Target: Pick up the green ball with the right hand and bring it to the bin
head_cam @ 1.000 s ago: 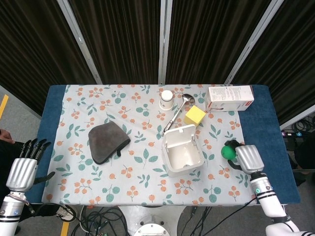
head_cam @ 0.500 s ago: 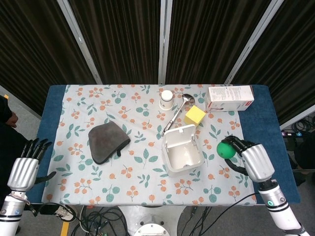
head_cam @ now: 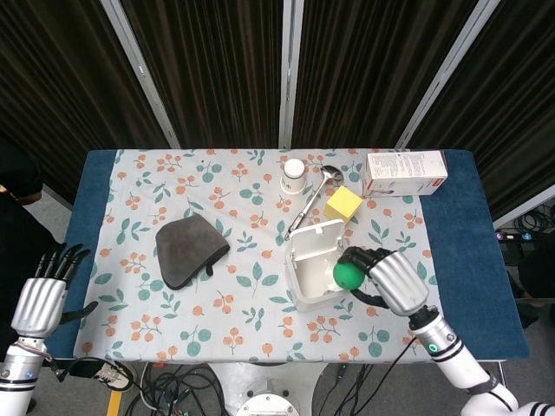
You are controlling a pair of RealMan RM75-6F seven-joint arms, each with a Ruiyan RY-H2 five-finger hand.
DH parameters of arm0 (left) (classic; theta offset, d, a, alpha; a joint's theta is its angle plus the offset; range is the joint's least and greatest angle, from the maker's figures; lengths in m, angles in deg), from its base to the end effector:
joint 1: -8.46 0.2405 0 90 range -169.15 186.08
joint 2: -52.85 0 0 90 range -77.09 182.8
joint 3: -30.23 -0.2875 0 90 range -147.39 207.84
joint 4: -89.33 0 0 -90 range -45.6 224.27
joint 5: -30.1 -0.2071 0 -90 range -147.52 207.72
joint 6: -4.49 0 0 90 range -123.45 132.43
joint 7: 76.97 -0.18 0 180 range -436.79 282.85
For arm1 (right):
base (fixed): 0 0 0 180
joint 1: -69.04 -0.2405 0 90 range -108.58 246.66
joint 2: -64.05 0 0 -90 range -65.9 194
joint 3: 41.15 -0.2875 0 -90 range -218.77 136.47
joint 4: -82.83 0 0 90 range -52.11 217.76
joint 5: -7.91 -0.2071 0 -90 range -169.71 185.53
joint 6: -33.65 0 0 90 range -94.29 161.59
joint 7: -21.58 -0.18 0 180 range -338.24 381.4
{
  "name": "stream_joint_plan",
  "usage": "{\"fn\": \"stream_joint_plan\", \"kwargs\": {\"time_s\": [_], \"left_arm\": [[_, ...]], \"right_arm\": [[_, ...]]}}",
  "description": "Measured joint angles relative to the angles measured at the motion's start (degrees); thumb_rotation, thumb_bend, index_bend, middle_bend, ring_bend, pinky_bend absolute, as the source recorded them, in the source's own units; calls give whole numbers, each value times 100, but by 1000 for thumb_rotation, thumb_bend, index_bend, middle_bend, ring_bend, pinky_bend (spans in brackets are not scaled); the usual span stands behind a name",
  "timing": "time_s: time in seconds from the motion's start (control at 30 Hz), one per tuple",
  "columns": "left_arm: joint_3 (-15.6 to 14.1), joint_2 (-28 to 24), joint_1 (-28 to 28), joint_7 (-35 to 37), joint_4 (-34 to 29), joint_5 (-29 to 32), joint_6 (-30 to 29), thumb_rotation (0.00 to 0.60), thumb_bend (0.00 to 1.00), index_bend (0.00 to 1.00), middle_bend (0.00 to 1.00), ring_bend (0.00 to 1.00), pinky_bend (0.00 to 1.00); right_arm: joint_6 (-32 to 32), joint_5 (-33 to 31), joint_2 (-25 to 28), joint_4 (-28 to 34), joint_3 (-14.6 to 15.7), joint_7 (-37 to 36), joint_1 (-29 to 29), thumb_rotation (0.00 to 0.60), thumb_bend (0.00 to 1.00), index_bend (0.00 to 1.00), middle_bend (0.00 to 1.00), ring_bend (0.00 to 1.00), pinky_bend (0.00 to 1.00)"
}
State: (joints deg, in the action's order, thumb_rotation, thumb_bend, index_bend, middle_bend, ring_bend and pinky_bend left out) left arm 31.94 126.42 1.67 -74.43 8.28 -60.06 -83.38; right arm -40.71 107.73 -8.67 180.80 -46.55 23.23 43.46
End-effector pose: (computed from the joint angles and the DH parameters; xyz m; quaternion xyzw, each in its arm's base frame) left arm -0.3408 0.2280 0.1337 -0.6122 -0.3581 -0.4226 0.5642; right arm -0.1705 -0.2961 0.0853 0.7203 -0.2904 0.5227 0.3516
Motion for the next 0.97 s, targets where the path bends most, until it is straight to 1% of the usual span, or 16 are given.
{"fn": "stream_joint_plan", "kwargs": {"time_s": [0.07,0.13,0.23,0.33,0.53,0.63,0.67,0.73,0.8,0.87,0.97], "left_arm": [[-4,1,3,20,17,8,7,600,0,128,103,0,61],[-10,-4,5,29,17,11,15,600,0,128,103,0,61],[-9,-12,9,23,4,5,-2,600,0,128,103,0,61],[-9,-1,9,45,18,27,20,600,0,128,103,0,61],[-9,9,-7,56,19,29,41,600,0,128,103,0,61],[-3,-25,13,42,-33,15,-22,600,0,129,103,0,61],[1,-49,15,37,-66,16,-23,600,0,128,103,0,61],[9,-87,12,26,-102,8,-30,600,0,128,103,0,62],[16,-98,8,37,-106,16,-23,600,0,128,103,0,62],[8,-100,14,61,-96,44,3,600,0,128,103,0,62],[3,-94,28,99,-71,78,19,600,0,128,103,0,62]], "right_arm": [[82,-24,-7,45,10,-87,-64,600,0,251,281,198,384],[119,-21,-6,78,21,-179,-109,600,0,198,246,139,322],[35,45,-9,75,32,-234,-121,600,0,176,216,88,268],[-191,104,3,39,29,-269,-71,600,0,159,208,77,254],[-896,238,100,-86,74,-342,237,600,2,153,209,76,245],[-1301,249,144,-344,160,-342,525,600,10,144,193,47,200],[-1396,189,159,-507,197,-358,653,600,14,128,174,28,174],[-1456,2,179,-752,245,-412,829,600,27,51,110,1,102],[-1471,-336,199,-1055,290,-480,1040,600,36,6,53,0,42],[-1478,-742,200,-1344,307,-511,1255,600,56,0,11,0,4],[-1467,-1341,163,-1660,286,-505,1544,600,66,0,0,0,0]]}}
